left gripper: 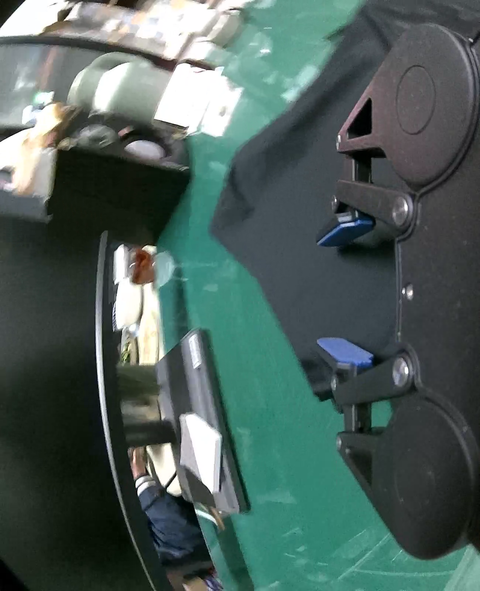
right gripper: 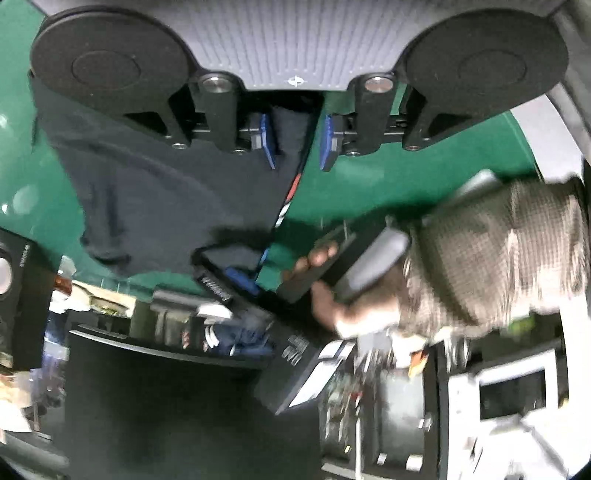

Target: Fold clothes

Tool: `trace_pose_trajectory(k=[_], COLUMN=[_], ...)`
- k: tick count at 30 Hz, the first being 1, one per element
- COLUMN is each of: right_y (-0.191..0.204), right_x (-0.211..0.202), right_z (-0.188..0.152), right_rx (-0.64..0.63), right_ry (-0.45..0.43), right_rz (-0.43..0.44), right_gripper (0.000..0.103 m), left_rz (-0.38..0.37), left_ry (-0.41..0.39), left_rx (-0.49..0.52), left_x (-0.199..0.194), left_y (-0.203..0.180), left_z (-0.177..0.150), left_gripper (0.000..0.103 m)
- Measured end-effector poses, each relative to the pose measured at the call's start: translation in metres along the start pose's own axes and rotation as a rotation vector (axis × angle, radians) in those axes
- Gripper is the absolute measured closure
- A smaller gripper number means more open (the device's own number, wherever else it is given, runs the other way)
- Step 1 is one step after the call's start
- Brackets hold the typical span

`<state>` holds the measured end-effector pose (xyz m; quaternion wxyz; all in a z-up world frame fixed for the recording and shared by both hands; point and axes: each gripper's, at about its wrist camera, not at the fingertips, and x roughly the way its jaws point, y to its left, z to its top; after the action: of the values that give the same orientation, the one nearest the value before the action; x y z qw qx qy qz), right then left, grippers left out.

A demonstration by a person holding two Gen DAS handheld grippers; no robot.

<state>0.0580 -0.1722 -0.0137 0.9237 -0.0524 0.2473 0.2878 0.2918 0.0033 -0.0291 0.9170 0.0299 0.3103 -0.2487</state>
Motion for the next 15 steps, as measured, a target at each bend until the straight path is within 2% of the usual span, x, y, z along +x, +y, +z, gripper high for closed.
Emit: trace_pose_trajectory(k=[3, 4, 7, 11, 15], right_y=[-0.029, -0.041, -0.062, -0.069, -0.071], right_x=[-0.019, -0.022, -0.022, -0.019, -0.007], right_z=[0.006, 0.006, 0.003, -0.004, -0.014], right_rx=[0.059, 0.087, 0.116, 0.102, 0.104], right_ry=[-0.055, -0.050, -0.014, 0.002, 0.031], right_rz=[-0.155, -0.221, -0.334, -0.377, -0.375], right_gripper=[0.080, 0.081, 0.085, 0.087, 0.087], left_rz=[-0.077, -0.112, -0.199, -0.239, -0.206], left_ry=[-0.024, -0.024, -0.012, 0.030, 0.087], left_rx=[0.042, 0.064, 0.136, 0.198, 0.206], left_x=[-0.003, 0.000, 0.018, 0.051, 0.081], left_y=[-0.018, -0.029, -0.065, -0.099, -0.109], left_z=[0.010, 0.014, 0.024, 0.030, 0.028], left_gripper=[0.049, 0.049, 0.049, 0.049, 0.049])
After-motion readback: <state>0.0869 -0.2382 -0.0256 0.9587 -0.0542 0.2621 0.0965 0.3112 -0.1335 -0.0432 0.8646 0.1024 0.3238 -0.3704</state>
